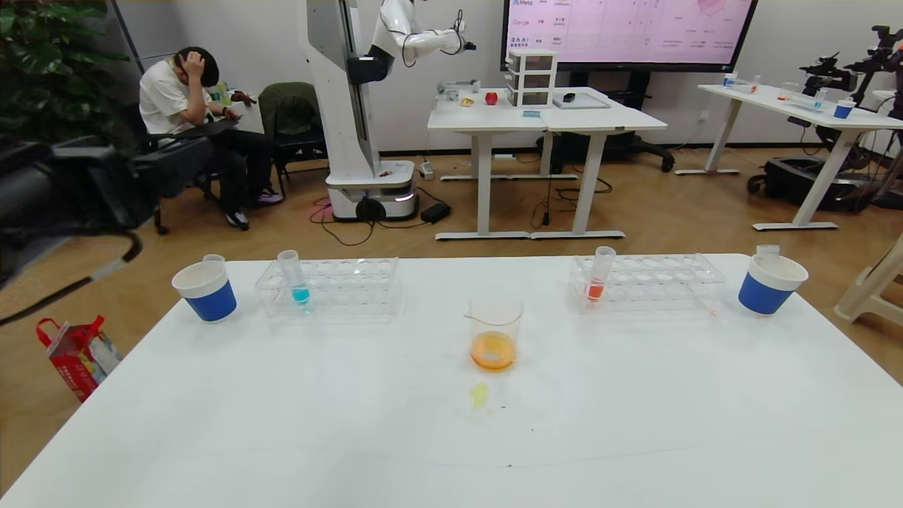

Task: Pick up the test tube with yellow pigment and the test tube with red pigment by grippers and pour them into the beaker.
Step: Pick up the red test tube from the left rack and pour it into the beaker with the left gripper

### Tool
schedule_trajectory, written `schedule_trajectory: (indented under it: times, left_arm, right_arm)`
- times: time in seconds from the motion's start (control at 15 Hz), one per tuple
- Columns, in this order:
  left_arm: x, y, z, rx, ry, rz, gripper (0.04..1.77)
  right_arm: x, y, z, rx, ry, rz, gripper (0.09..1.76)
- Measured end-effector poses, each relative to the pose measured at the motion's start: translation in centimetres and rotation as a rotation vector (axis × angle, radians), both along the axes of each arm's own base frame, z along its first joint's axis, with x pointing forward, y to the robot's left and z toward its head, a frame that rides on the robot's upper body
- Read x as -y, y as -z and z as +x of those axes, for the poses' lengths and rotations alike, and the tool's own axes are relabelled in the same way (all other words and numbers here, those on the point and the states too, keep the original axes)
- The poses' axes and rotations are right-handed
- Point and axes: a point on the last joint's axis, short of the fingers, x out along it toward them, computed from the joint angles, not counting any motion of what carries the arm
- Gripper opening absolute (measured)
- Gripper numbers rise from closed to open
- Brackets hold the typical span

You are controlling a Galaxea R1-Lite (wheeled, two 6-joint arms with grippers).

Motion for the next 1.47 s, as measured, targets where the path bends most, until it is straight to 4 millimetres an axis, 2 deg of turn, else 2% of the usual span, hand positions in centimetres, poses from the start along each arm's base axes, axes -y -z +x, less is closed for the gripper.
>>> schedule_trajectory:
  times: [0.27,0.47,0.6,0.73,0.93,1.13,1.27,1.47]
  left_arm:
    - [-1.9,1.1,-8.8,-0.091,-0.051,0.028,1.75]
    - [-3.3,2.1,-15.0,-0.094,-0.138,0.044,1.75]
    - [-3.9,2.7,-18.3,-0.054,-0.196,0.045,1.75]
    - [-4.1,3.3,-20.6,0.002,-0.251,0.033,1.75]
    - [-4.0,5.0,-23.0,0.073,-0.245,0.025,1.75]
    - [-3.5,7.7,-25.0,0.149,-0.129,0.039,1.75]
    - [-3.3,10.2,-25.1,0.166,-0.058,0.052,1.75]
    - [-3.2,14.4,-22.9,0.112,-0.039,0.033,1.75]
  right_arm:
    - [0.0,0.0,0.0,0.000,0.000,0.000,1.74]
    - [0.0,0.0,0.0,0.000,0.000,0.000,1.74]
    - [0.0,0.0,0.0,0.000,0.000,0.000,1.74]
    - [0.0,0.0,0.0,0.000,0.000,0.000,1.74]
    - [0.0,0.0,0.0,0.000,0.000,0.000,1.74]
    - [0.0,0.0,0.0,0.000,0.000,0.000,1.74]
    - [0.0,0.0,0.0,0.000,0.000,0.000,1.74]
    - [0.0,0.0,0.0,0.000,0.000,0.000,1.74]
